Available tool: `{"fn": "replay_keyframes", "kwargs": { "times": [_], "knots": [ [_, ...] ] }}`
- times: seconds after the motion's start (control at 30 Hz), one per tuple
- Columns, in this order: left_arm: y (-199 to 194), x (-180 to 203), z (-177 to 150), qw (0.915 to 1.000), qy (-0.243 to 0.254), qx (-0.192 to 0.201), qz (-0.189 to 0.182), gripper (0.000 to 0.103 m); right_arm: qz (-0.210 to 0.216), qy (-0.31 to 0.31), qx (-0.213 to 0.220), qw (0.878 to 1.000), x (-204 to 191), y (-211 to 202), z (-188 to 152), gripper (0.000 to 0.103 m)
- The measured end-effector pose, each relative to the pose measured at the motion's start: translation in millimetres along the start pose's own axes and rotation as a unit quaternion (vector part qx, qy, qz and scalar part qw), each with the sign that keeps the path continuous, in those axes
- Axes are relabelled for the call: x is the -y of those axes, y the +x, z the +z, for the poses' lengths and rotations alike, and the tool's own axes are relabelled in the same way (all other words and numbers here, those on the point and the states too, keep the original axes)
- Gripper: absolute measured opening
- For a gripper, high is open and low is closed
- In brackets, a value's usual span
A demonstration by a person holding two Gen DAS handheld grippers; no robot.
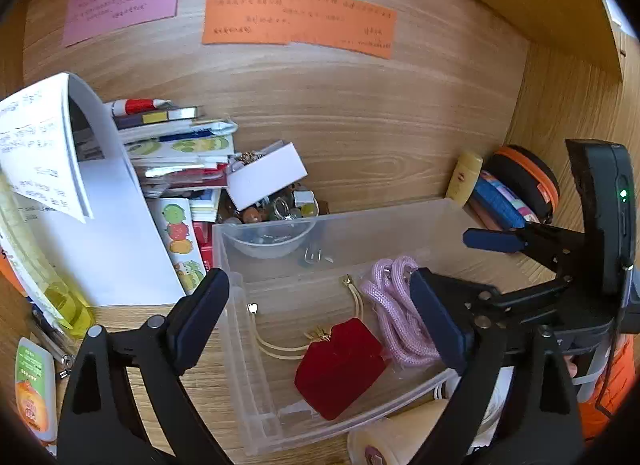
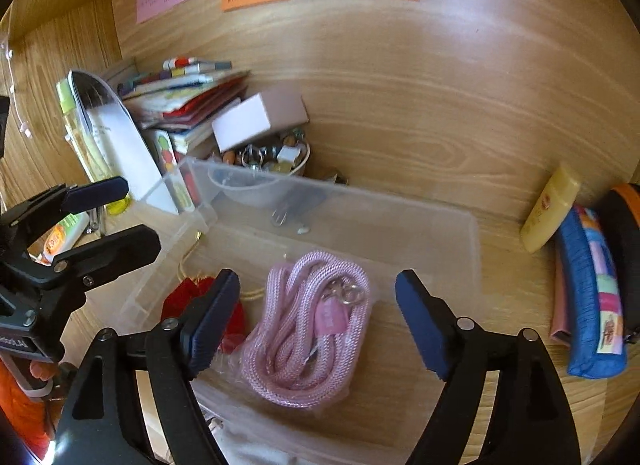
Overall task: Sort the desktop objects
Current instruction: 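Open both grippers to drop the pouch and rope bag into the box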
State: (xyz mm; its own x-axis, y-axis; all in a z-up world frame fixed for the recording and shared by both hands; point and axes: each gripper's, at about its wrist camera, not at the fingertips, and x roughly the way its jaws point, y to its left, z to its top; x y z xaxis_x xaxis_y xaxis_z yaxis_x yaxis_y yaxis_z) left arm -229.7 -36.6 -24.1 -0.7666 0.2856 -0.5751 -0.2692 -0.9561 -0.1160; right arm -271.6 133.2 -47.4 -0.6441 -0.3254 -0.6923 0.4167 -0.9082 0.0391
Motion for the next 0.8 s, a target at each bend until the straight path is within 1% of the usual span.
{"fn": "replay_keyframes", "kwargs": {
  "times": [0.13, 0.27, 0.3, 0.4, 0.47, 0.57, 0.63, 0.73, 0.8],
  "knots": [
    [-7.2, -7.1, 0.1, 0.9999, -0.011, 0.008, -0.008, 0.096, -0.010, 0.001, 0.014, 1.000, -0.2, -13.5, 6.2, 0.081],
    [-15.3, -10.1, 1.8, 0.9997, -0.019, 0.014, 0.001, 0.096, -0.007, 0.001, 0.034, 0.999, -1.3, -37.3, 7.8, 0.084],
    [-18.8, -11.1, 1.5, 0.9996, -0.022, 0.016, 0.004, 0.096, -0.008, 0.002, 0.037, 0.999, -2.0, -41.8, 7.3, 0.086],
    [-35.1, -15.6, 0.5, 0.9991, -0.028, 0.031, 0.008, 0.096, -0.012, -0.003, 0.049, 0.999, -4.4, -58.8, 1.8, 0.087],
    [-48.7, -18.6, -1.1, 0.9985, -0.030, 0.043, 0.013, 0.100, -0.020, -0.010, 0.056, 0.998, -6.2, -69.5, -4.2, 0.087],
    [-68.8, -23.5, -5.3, 0.9970, -0.037, 0.065, 0.020, 0.102, -0.027, -0.010, 0.060, 0.998, -6.6, -81.0, -13.3, 0.089],
    [-78.8, -27.0, -10.0, 0.9962, -0.041, 0.072, 0.029, 0.102, -0.025, -0.003, 0.059, 0.998, -5.4, -84.9, -16.9, 0.090],
    [-86.9, -30.9, -18.3, 0.9958, -0.043, 0.070, 0.040, 0.102, -0.017, 0.009, 0.059, 0.998, -5.9, -90.2, -23.5, 0.090],
    [-91.7, -33.5, -27.3, 0.9963, -0.043, 0.062, 0.043, 0.102, -0.012, 0.015, 0.059, 0.998, -6.6, -93.7, -29.5, 0.090]
  ]
}}
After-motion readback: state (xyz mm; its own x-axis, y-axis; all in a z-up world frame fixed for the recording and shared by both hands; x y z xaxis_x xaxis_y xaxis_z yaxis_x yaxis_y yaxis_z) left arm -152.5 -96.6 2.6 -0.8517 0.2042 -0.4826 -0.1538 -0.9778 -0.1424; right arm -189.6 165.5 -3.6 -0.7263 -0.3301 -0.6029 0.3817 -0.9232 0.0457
